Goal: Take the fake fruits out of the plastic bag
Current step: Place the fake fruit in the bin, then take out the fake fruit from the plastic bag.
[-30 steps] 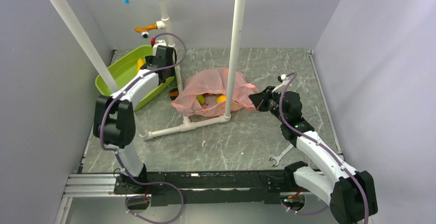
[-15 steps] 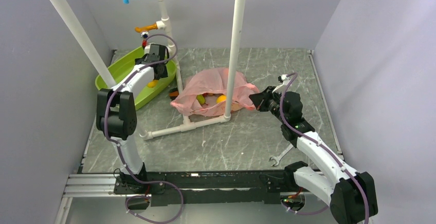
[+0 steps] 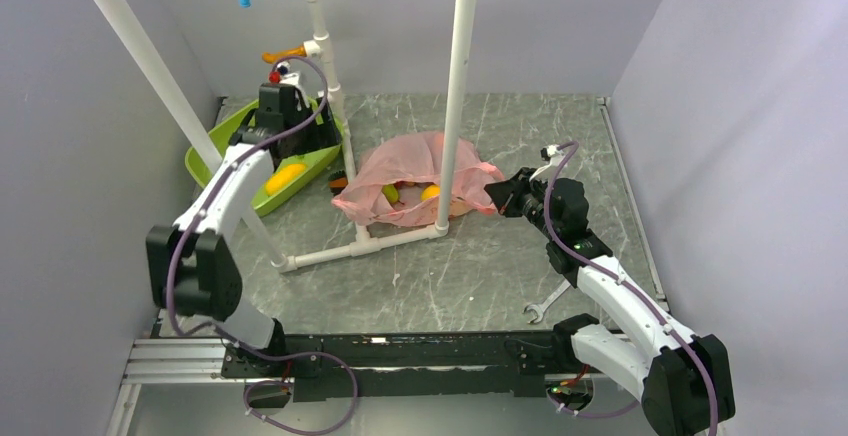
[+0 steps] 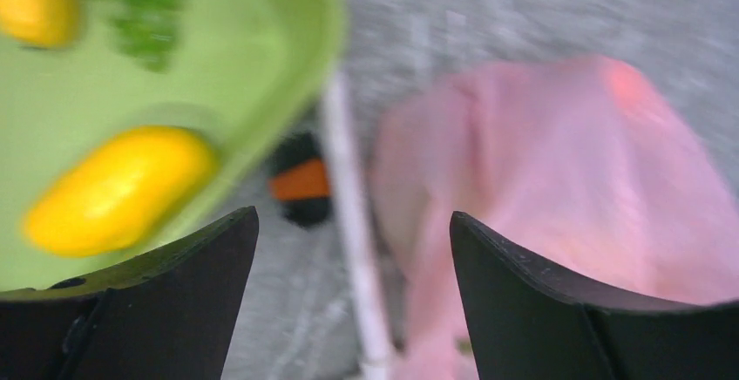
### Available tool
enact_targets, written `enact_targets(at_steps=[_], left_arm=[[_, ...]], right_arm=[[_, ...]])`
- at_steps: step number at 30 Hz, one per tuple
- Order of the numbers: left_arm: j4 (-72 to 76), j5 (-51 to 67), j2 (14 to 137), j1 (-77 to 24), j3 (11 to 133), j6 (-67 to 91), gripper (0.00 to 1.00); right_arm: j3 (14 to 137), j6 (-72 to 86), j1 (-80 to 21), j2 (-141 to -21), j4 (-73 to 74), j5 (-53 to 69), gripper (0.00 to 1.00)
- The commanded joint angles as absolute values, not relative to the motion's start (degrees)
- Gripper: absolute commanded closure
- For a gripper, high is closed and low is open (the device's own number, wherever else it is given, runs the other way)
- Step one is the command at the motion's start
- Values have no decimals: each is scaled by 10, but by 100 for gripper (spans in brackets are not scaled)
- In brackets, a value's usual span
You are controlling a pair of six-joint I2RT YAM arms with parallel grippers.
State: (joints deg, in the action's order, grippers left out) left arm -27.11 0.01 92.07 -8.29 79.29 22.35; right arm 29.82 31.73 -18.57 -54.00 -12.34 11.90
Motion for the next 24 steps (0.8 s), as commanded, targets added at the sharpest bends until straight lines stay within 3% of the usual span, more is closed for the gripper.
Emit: enact_targets(at_steps=[1, 5, 10, 14, 24], left_arm=[[-182, 270, 832, -93, 720, 259, 15], [-166, 325, 782, -148, 693, 244, 21], [-155, 286, 740, -251, 657, 201, 26], [-128, 274, 734, -273, 623, 203, 36], [-231, 270, 910, -294, 742, 189, 56]], right_arm=[[306, 306, -185, -538, -129, 110, 100], [303, 306, -185, -540, -134, 109, 100], [305, 306, -184, -540, -133, 109, 100], [305, 307, -185, -536, -131, 110, 100], [301, 311, -185, -524, -128, 109, 100]])
